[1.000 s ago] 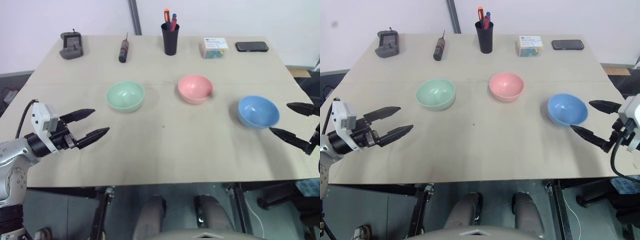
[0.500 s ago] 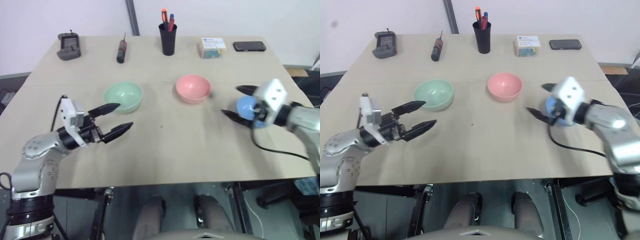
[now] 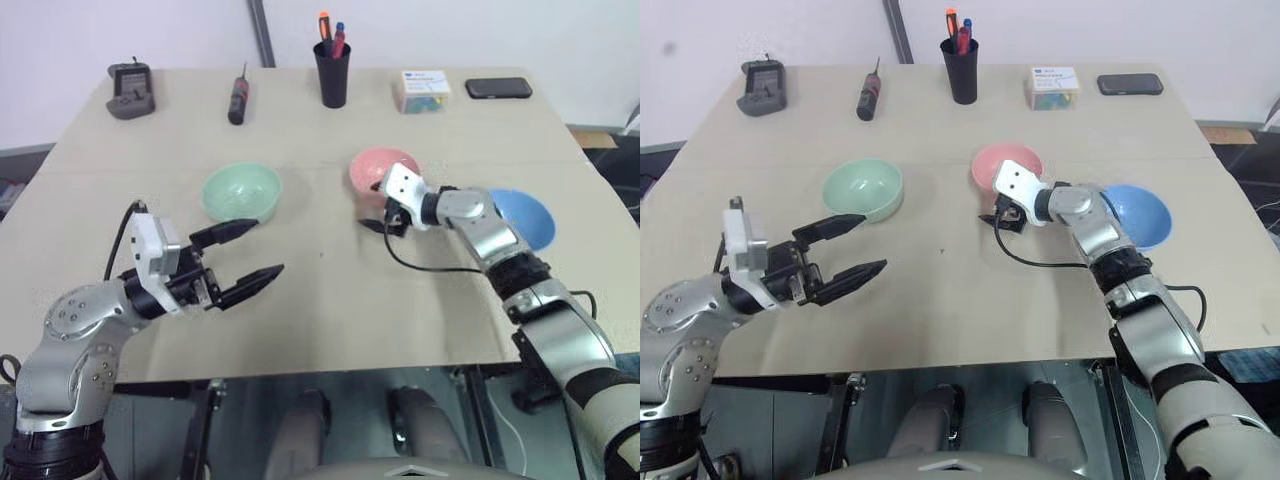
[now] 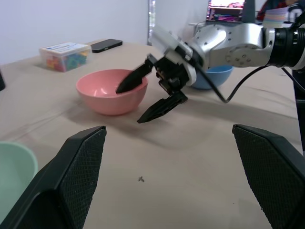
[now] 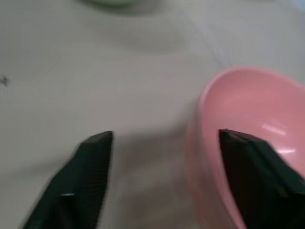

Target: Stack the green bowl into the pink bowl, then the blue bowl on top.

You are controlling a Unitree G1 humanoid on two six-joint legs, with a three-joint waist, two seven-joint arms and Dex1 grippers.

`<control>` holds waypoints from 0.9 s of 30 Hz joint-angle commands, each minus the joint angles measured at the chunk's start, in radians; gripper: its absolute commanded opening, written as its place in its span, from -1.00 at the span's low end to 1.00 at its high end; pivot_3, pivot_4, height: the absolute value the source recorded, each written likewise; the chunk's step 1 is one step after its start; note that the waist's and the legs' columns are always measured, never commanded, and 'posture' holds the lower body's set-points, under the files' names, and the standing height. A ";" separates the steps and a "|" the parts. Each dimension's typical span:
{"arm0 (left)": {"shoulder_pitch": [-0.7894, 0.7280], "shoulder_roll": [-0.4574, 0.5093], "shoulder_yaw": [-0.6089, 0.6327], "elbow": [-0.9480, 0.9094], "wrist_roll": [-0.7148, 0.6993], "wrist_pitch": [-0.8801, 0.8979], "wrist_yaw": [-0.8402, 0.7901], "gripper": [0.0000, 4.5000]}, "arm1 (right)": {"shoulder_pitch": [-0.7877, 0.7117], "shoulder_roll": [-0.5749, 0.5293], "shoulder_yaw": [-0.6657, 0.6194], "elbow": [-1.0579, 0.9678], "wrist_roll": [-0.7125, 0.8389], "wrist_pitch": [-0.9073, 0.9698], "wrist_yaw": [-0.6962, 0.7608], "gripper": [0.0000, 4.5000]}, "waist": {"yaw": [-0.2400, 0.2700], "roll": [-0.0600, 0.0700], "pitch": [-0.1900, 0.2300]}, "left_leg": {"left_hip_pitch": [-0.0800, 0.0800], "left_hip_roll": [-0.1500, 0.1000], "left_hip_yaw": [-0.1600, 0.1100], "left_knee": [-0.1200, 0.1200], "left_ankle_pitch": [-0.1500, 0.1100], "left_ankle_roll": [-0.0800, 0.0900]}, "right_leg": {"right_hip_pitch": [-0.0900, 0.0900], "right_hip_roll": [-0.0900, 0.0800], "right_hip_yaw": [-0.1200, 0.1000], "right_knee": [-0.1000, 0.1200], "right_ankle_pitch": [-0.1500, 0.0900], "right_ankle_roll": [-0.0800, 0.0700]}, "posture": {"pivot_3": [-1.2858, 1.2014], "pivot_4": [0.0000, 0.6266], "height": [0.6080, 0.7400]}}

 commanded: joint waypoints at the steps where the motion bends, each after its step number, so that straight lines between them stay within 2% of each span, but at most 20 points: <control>1: 0.023 0.013 0.051 -0.062 -0.022 -0.001 0.015 1.00 | -0.058 0.014 -0.021 0.040 -0.014 -0.068 0.014 -0.16 | 0.000 0.000 0.000 | 0.000 0.000 0.000 0.000 0.000 0.000 | 0.000 0.000 0.000 0.000 0.000 0.000 | 0.03 -0.52 1.00; 2: 0.030 0.012 0.054 -0.065 -0.023 -0.002 0.017 1.00 | -0.064 0.017 -0.024 0.050 -0.017 -0.077 0.016 -0.25 | -0.001 0.000 0.000 | 0.000 0.000 0.000 0.000 0.000 0.000 | 0.000 0.000 0.000 0.000 0.000 0.000 | 0.03 -0.52 1.00; 5: 0.034 0.005 0.049 -0.074 -0.019 -0.003 0.033 1.00 | -0.077 0.018 -0.024 0.058 -0.035 -0.107 0.019 -0.72 | -0.002 0.001 0.001 | 0.001 0.000 0.000 -0.001 0.000 0.000 | 0.000 0.000 0.000 0.000 0.000 0.000 | 0.03 -0.52 1.00; 6: 0.033 0.004 0.047 -0.074 -0.018 -0.004 0.038 1.00 | -0.079 0.018 -0.026 0.058 -0.038 -0.113 0.018 -0.93 | -0.002 0.001 0.001 | 0.001 0.000 0.000 -0.001 0.000 0.000 | 0.000 0.000 0.000 0.000 0.000 0.000 | 0.03 -0.52 1.00; 7: 0.030 0.002 0.043 -0.072 -0.014 -0.004 0.046 1.00 | -0.078 0.015 -0.029 0.046 -0.042 -0.119 0.017 -0.97 | -0.002 0.001 0.001 | 0.001 0.000 0.000 -0.001 0.000 0.000 | 0.000 0.001 0.000 0.000 0.000 0.000 | 0.03 -0.52 1.00; 9: 0.026 0.000 0.038 -0.064 0.000 -0.008 0.061 1.00 | -0.068 0.005 -0.034 0.001 -0.043 -0.121 0.027 -0.97 | -0.001 0.001 0.001 | 0.001 0.000 0.000 -0.001 0.000 0.000 | 0.000 0.001 0.000 0.000 0.000 0.000 | 0.03 -0.52 1.00; 13: 0.009 -0.006 0.030 -0.033 0.025 -0.023 0.086 1.00 | 0.015 -0.043 -0.040 -0.222 -0.023 -0.098 0.083 -0.97 | 0.000 0.002 0.001 | 0.001 0.000 0.000 -0.001 0.000 0.000 | 0.000 0.000 0.000 0.000 0.000 0.000 | 0.03 -0.52 1.00; 20: -0.041 -0.011 0.030 0.010 0.029 0.007 0.156 1.00 | 0.288 -0.112 0.002 -0.820 0.064 0.210 0.185 -0.97 | 0.003 0.002 0.001 | 0.001 0.000 -0.001 -0.002 0.000 0.000 | 0.000 0.000 0.000 0.000 0.000 0.000 | 0.03 -0.52 1.00; 24: -0.051 -0.013 0.021 0.019 0.015 0.010 0.149 1.00 | 0.358 -0.063 0.064 -0.892 0.002 0.265 0.128 -0.97 | -0.004 0.002 0.001 | 0.002 0.001 0.000 -0.002 0.000 0.000 | 0.000 0.001 0.000 0.001 0.000 0.000 | 0.03 -0.52 1.00; 27: -0.054 -0.014 0.014 0.020 0.021 0.011 0.149 1.00 | 0.363 -0.025 0.081 -0.903 0.047 0.326 0.155 -0.97 | 0.000 0.002 0.001 | 0.003 0.001 0.000 -0.002 0.000 0.000 | 0.000 0.001 0.000 0.003 0.000 0.000 | 0.03 -0.52 1.00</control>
